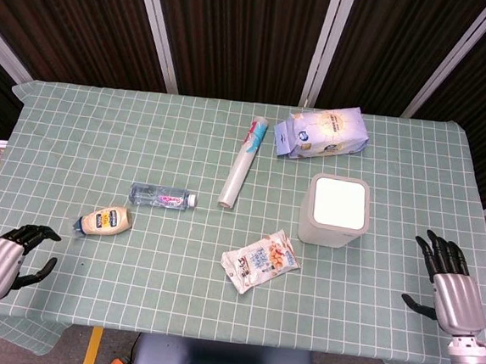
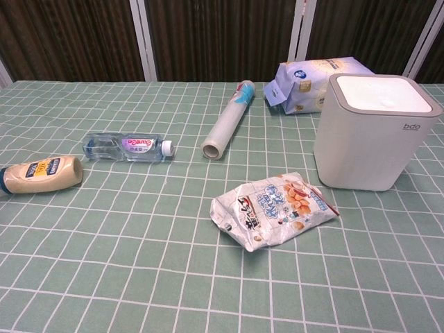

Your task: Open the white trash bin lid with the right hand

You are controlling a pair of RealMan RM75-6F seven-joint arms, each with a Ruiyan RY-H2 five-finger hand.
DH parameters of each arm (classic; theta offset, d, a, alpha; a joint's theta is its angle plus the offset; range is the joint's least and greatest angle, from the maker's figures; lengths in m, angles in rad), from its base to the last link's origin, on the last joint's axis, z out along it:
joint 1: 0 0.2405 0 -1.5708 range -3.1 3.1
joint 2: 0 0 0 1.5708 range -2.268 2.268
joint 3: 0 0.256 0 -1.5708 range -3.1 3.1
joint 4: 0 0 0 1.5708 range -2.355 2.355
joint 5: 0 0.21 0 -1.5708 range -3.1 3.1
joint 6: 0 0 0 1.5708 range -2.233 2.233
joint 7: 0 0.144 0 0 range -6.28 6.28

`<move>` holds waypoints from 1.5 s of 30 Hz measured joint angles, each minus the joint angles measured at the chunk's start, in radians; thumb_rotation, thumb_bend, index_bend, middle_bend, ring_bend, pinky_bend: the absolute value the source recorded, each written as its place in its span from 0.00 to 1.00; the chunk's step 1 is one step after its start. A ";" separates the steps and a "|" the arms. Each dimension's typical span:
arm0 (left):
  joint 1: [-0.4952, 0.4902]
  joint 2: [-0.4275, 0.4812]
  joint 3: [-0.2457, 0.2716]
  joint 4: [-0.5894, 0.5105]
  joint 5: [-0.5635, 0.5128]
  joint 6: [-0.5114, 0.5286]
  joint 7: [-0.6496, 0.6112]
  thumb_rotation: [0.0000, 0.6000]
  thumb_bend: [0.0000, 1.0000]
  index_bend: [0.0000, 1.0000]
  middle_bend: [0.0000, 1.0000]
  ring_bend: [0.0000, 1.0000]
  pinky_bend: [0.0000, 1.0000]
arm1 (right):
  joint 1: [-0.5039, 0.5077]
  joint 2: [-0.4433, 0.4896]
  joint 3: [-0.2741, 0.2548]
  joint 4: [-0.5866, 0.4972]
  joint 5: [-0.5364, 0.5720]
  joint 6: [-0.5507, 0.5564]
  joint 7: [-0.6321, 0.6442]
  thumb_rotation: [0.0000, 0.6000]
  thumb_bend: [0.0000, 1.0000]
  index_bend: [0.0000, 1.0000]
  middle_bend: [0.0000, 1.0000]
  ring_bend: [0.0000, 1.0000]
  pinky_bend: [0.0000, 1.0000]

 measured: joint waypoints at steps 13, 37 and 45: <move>0.000 0.000 -0.001 0.001 -0.002 -0.002 0.004 1.00 0.35 0.40 0.36 0.35 0.53 | 0.000 -0.013 0.002 0.022 -0.027 0.028 0.006 1.00 0.14 0.00 0.03 0.03 0.14; 0.015 0.011 -0.007 -0.004 0.004 0.037 -0.024 1.00 0.35 0.41 0.37 0.35 0.53 | 0.167 0.015 0.094 -0.204 0.146 -0.210 -0.374 1.00 0.58 0.03 0.74 0.73 0.63; 0.015 0.012 -0.006 -0.003 0.005 0.038 -0.029 1.00 0.35 0.41 0.37 0.35 0.53 | 0.264 -0.022 0.121 -0.232 0.302 -0.321 -0.517 1.00 0.58 0.03 0.74 0.73 0.63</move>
